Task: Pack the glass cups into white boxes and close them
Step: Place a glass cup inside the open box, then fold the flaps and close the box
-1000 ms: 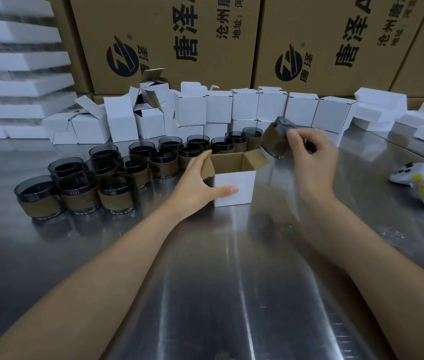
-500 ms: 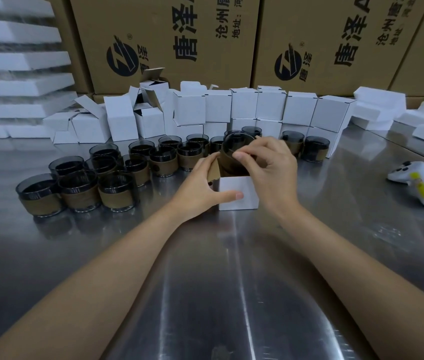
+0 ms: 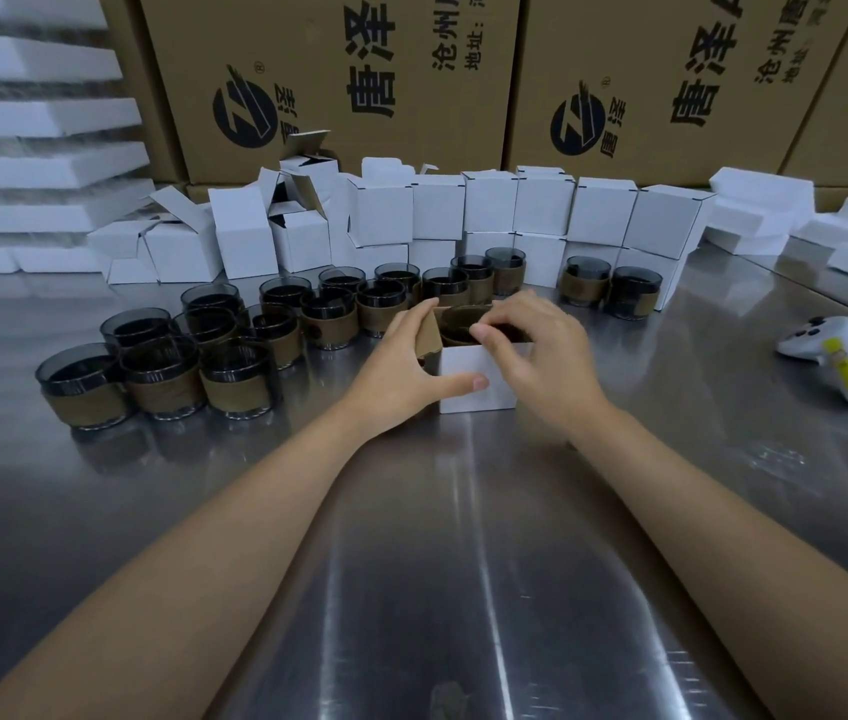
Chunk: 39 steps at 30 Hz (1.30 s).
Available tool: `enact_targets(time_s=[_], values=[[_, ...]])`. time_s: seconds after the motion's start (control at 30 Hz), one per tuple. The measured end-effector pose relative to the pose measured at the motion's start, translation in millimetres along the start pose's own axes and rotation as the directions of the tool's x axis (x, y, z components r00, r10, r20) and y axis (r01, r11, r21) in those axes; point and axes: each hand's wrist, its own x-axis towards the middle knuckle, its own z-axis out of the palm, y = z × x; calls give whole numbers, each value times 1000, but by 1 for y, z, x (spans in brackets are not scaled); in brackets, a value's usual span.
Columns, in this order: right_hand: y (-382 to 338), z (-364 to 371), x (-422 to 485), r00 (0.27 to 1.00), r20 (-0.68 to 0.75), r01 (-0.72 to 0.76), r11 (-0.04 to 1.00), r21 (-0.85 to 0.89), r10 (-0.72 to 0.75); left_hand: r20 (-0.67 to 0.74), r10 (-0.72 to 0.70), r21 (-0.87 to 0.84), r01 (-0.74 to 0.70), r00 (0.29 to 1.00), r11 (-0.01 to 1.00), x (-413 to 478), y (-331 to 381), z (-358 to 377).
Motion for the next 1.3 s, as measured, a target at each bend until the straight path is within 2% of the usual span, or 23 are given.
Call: enact_targets(time_s=[0.1,0.17,0.23,0.3,0.37,0.43,0.5,0.57,0.6,0.67,0.73,0.77,0.83,0.9,1.03,1.1,1.17,1.3], values=[[8,-1,-1,992,123,0,998,-57,7,-7,-4,-3,4,1000,1000,0,0,0],[11,-1,-2,989,146,24,996,-91,-11,1,-7,-3,7,1000,1000,0,-1,-1],[11,0,-3,992,121,38,997,-66,-30,11,-9,-38,9,1000,999,0,0,-2],[11,0,-4,1000,-6,20,998,61,-19,-27,-14,-169,9,1000,986,0,0,-3],[12,-3,-3,978,-174,-79,978,194,113,-115,-52,-310,14,992,951,1,0,-5],[16,-4,-1,898,-255,-263,902,341,358,-243,-110,-386,8,964,922,4,0,-7],[19,-3,2,769,-218,-429,737,522,601,-348,-180,-451,4,920,892,8,-1,-8],[21,-1,3,662,-121,-524,572,631,740,-328,-269,-521,64,906,851,11,-1,-9],[21,0,3,643,-80,-539,525,659,761,-287,-298,-559,94,910,824,13,-2,-9],[21,0,4,679,-29,-499,491,714,734,-247,-290,-584,97,925,806,12,-2,-9],[19,1,5,758,20,-452,503,737,652,-301,-229,-509,48,926,860,9,-2,-8],[18,2,4,797,37,-442,540,717,603,-346,-184,-444,12,920,896,8,-2,-8],[17,2,3,872,71,-429,685,589,485,-407,-113,-347,-39,907,937,5,-1,-6],[15,1,0,916,126,-393,788,474,380,-426,-110,-343,-47,898,938,5,0,-6],[16,0,0,909,207,-414,836,361,361,-452,-118,-406,-86,884,910,3,3,-6],[13,1,0,877,257,-480,780,401,407,-469,-55,-365,-137,881,921,1,4,-5],[11,2,0,841,298,-542,691,479,453,-446,49,-269,-186,894,945,-3,7,-4],[11,4,1,840,297,-542,692,477,454,-332,226,5,-238,916,971,-5,9,-3]])
